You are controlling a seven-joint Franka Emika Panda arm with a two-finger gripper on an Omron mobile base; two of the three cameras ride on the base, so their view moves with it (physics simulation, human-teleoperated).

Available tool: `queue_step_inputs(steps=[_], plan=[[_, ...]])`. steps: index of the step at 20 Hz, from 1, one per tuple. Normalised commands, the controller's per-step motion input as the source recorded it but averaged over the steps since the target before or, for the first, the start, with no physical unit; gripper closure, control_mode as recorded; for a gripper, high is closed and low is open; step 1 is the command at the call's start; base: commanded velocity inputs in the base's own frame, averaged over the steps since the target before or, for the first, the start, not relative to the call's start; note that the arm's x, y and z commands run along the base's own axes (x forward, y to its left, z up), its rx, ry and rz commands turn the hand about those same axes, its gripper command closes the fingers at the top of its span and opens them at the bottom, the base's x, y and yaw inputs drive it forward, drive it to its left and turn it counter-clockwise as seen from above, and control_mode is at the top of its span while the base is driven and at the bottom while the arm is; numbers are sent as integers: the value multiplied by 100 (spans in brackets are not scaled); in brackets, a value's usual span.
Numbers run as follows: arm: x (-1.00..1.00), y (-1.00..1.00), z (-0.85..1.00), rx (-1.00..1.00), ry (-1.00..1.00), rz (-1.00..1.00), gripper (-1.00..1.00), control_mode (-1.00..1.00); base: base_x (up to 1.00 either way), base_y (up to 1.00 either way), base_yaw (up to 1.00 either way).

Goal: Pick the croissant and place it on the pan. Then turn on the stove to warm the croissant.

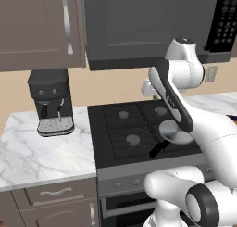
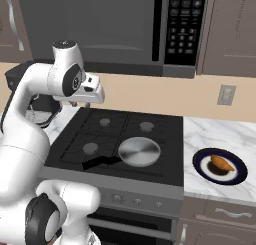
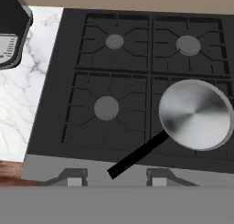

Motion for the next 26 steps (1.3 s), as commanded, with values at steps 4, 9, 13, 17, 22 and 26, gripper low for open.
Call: queue_step_inputs(steps=[4, 9, 13, 17, 22, 26], plan=[[-14, 0, 0, 0, 0, 0, -100, -100, 0, 0, 0], [-47, -12, -7, 0, -4, -5, -100, -100, 0, 0, 0], [-45, -14, -11, 0, -4, -5, -100, -100, 0, 0, 0], [-35, -21, -11, 0, 0, -3, -100, -100, 0, 0, 0], [-30, -39, -11, 0, 0, -1, -100, -100, 0, 0, 0], [-24, -45, -14, 0, 0, -3, -100, -100, 0, 0, 0]])
